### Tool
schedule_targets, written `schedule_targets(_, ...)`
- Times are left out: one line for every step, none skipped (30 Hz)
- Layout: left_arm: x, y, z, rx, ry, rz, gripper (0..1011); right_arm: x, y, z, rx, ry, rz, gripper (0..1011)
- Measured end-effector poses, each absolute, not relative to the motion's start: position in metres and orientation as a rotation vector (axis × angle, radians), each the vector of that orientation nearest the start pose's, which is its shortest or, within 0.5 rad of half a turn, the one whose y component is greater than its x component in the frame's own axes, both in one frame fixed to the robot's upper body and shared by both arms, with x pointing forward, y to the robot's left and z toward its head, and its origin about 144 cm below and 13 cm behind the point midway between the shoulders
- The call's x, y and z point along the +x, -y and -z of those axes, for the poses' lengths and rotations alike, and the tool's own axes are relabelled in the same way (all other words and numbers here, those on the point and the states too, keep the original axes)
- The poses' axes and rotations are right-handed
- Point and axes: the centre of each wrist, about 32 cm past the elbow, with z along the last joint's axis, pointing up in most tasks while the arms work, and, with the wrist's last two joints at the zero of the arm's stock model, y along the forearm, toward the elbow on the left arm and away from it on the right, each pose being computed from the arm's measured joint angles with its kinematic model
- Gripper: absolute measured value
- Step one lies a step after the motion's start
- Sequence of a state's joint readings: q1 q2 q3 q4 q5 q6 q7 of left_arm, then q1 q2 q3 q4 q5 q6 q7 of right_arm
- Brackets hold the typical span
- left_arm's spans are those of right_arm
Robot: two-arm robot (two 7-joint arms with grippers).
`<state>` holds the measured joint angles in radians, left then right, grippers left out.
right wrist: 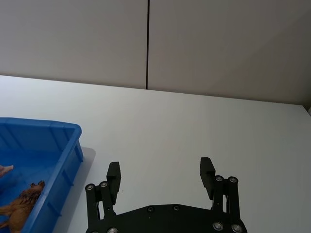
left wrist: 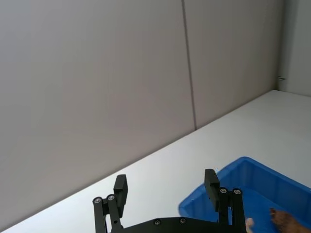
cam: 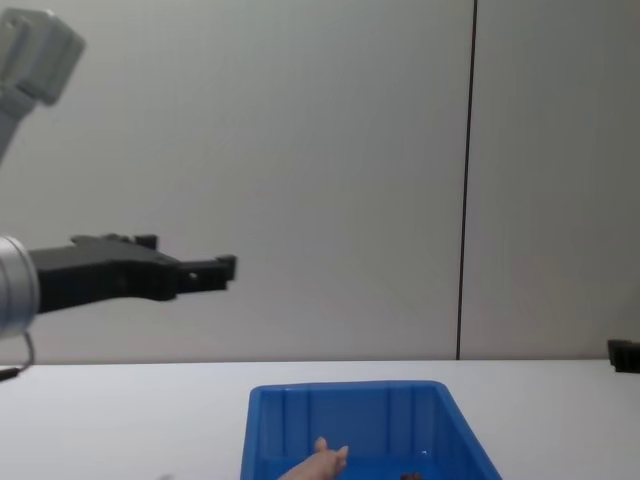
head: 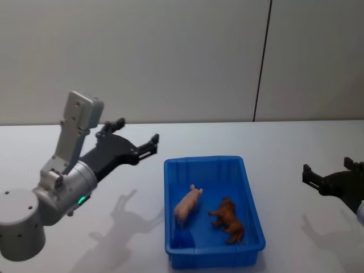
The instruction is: Pick up the two dolls from the table and place them into the box.
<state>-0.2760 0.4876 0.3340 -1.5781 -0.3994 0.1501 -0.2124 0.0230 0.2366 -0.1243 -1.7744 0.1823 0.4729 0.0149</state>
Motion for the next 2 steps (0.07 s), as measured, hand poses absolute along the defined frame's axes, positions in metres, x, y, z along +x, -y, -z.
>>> schedule_targets(0.5138, -0.2718, -1.2244, 0.128, 0.091, -1.088, 1001, 0.4575, 0.2434, -1.2067, -0.272, -0.152, 1.396, 1001)
schedule_targets(0.5126, -0.2724, -1.2252, 0.128, 0.094, -1.099, 1001, 0.4575, 0.2434, -1.2067, -0.272, -0.152, 1.396, 1001)
